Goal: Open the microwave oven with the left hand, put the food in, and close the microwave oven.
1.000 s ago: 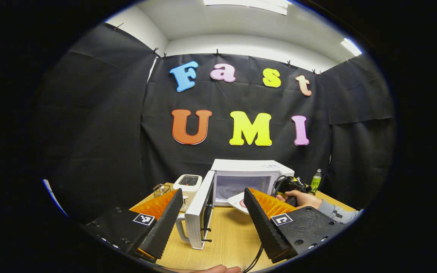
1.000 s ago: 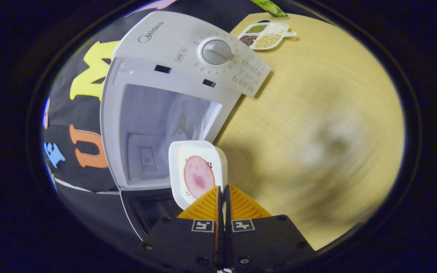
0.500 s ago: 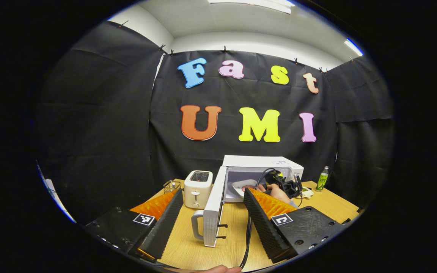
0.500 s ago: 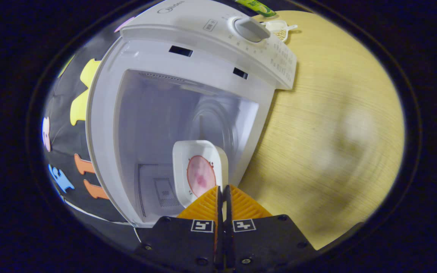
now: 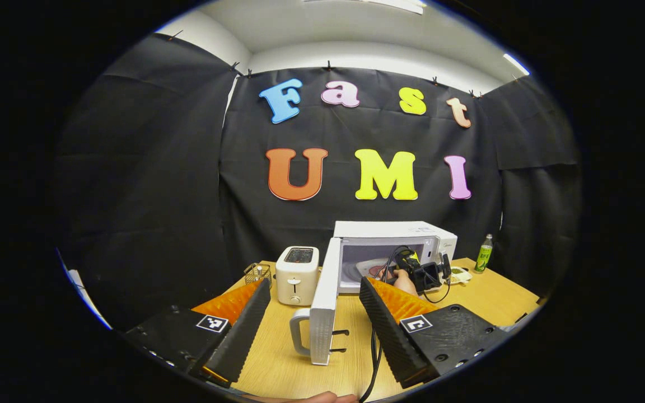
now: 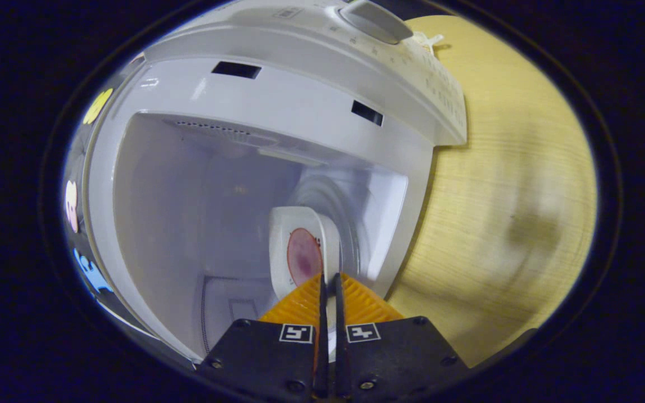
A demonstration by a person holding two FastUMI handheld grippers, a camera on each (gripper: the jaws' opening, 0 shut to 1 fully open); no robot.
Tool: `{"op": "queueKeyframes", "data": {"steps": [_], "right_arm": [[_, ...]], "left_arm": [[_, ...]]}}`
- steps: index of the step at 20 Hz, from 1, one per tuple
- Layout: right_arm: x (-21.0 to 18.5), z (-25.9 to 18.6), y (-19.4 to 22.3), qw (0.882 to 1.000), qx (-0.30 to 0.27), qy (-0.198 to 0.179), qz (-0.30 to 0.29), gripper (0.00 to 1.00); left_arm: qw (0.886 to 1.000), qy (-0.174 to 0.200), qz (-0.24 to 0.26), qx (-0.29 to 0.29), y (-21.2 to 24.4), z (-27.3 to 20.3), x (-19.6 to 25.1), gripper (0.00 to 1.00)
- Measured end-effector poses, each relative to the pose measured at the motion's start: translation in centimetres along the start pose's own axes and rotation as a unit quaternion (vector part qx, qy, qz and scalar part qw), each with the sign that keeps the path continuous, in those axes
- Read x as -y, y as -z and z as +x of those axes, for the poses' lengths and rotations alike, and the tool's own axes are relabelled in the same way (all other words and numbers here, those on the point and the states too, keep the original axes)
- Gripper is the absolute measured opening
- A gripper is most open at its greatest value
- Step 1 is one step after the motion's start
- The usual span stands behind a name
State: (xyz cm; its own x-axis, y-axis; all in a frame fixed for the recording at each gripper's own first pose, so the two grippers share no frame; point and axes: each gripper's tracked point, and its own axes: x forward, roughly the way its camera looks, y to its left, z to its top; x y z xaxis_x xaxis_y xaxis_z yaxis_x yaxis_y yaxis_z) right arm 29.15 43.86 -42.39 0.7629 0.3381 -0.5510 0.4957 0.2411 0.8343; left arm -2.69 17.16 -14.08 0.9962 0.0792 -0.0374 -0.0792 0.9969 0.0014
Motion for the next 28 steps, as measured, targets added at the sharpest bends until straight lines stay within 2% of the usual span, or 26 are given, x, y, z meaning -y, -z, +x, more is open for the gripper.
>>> {"op": "queueKeyframes", "data": {"steps": [2,3,4,5,6,7,8,10,11,12,13,14,15,16,17,18,19,20,21,22,23,24,25,26,27,28], "right_arm": [[-0.1,-0.2,-0.3,1.000,0.003,-0.007,-0.002,0.13],[0.0,-0.4,-0.5,1.000,0.007,-0.005,-0.021,0.00],[-0.4,-1.1,-0.7,0.999,0.017,-0.010,-0.039,0.16],[-1.0,-1.6,-1.0,0.998,0.024,-0.021,-0.057,0.21],[-1.5,-2.2,-1.4,0.996,0.032,-0.032,-0.076,0.11],[-2.0,-2.9,-1.6,0.994,0.037,-0.042,-0.095,0.18],[-2.4,-3.6,-1.2,0.991,0.030,-0.052,-0.122,0.35],[-3.1,-5.1,-0.5,0.982,0.022,-0.073,-0.172,0.39],[-3.2,-5.8,-0.5,0.977,0.025,-0.077,-0.196,0.72],[-3.5,-6.7,-0.5,0.971,0.032,-0.085,-0.221,0.96],[-3.7,-7.5,-0.8,0.965,0.041,-0.087,-0.245,0.99],[-3.9,-8.3,-1.0,0.955,0.049,-0.090,-0.279,0.99],[-4.0,-9.3,-1.2,0.942,0.058,-0.091,-0.318,0.88],[-4.0,-10.2,-1.1,0.926,0.063,-0.093,-0.361,0.99],[-3.8,-11.2,-1.4,0.909,0.071,-0.088,-0.400,1.00],[-3.6,-12.5,-1.8,0.893,0.082,-0.084,-0.434,0.89],[-3.8,-14.0,-2.1,0.878,0.093,-0.090,-0.460,1.00],[-3.9,-15.8,-2.3,0.863,0.101,-0.102,-0.485,1.00],[-3.9,-17.5,-2.6,0.848,0.110,-0.109,-0.507,0.89],[-3.8,-19.2,-3.0,0.832,0.115,-0.115,-0.531,0.90],[-3.9,-21.1,-3.0,0.818,0.116,-0.123,-0.550,1.00],[-3.9,-22.8,-2.9,0.802,0.116,-0.134,-0.571,1.00],[-3.8,-24.5,-3.0,0.787,0.119,-0.137,-0.590,0.89],[-3.4,-25.8,-3.3,0.773,0.127,-0.139,-0.607,0.89],[-3.5,-27.7,-3.3,0.756,0.129,-0.148,-0.624,1.00],[-3.7,-29.5,-3.2,0.738,0.133,-0.160,-0.642,1.00]], "left_arm": [[1.000,0.007,0.000,0.001,-0.2,-0.2,0.4,0.95],[1.000,0.011,-0.002,0.001,-0.2,-0.5,0.6,0.95],[1.000,0.013,-0.004,0.003,-0.4,-0.7,0.6,0.95],[1.000,0.012,-0.008,0.006,-0.6,-0.8,0.5,0.95],[1.000,0.009,-0.011,0.007,-0.6,-1.0,0.2,0.95],[1.000,0.004,-0.013,0.009,-0.8,-1.2,-0.2,0.95],[1.000,-0.001,-0.014,0.012,-1.1,-1.4,-0.6,0.95],[1.000,-0.008,-0.017,0.016,-1.3,-1.6,-0.8,0.95],[1.000,-0.013,-0.014,0.019,-1.4,-1.6,-1.2,0.84],[1.000,-0.018,-0.011,0.021,-1.4,-1.7,-1.6,0.95],[1.000,-0.020,-0.006,0.020,-1.2,-1.7,-1.9,0.95],[1.000,-0.021,-0.002,0.019,-1.1,-1.8,-2.1,0.95],[1.000,-0.021,0.001,0.018,-1.1,-1.7,-2.2,0.95],[0.999,-0.025,0.002,0.020,-1.0,-1.7,-2.5,0.95],[0.999,-0.028,0.003,0.017,-0.8,-1.6,-2.8,0.95],[0.999,-0.031,0.005,0.015,-0.4,-1.4,-3.0,0.95],[0.999,-0.034,0.007,0.017,-0.4,-1.1,-3.5,0.95],[0.999,-0.037,0.010,0.018,-0.4,-1.0,-4.0,0.95],[0.999,-0.041,0.012,0.020,-0.5,-0.8,-4.7,0.95],[0.998,-0.045,0.014,0.028,-1.0,-0.7,-5.5,0.95],[0.998,-0.045,0.018,0.036,-1.3,-0.6,-6.0,0.84],[0.998,-0.043,0.022,0.041,-1.3,-0.5,-6.4,0.84],[0.998,-0.036,0.030,0.048,-1.3,-0.5,-6.6,0.84],[0.997,-0.027,0.040,0.057,-1.2,-0.1,-6.7,0.84],[0.997,-0.028,0.047,0.061,-1.0,0.1,-7.1,0.95],[0.997,-0.033,0.049,0.057,-0.6,0.6,-7.9,0.91]]}}
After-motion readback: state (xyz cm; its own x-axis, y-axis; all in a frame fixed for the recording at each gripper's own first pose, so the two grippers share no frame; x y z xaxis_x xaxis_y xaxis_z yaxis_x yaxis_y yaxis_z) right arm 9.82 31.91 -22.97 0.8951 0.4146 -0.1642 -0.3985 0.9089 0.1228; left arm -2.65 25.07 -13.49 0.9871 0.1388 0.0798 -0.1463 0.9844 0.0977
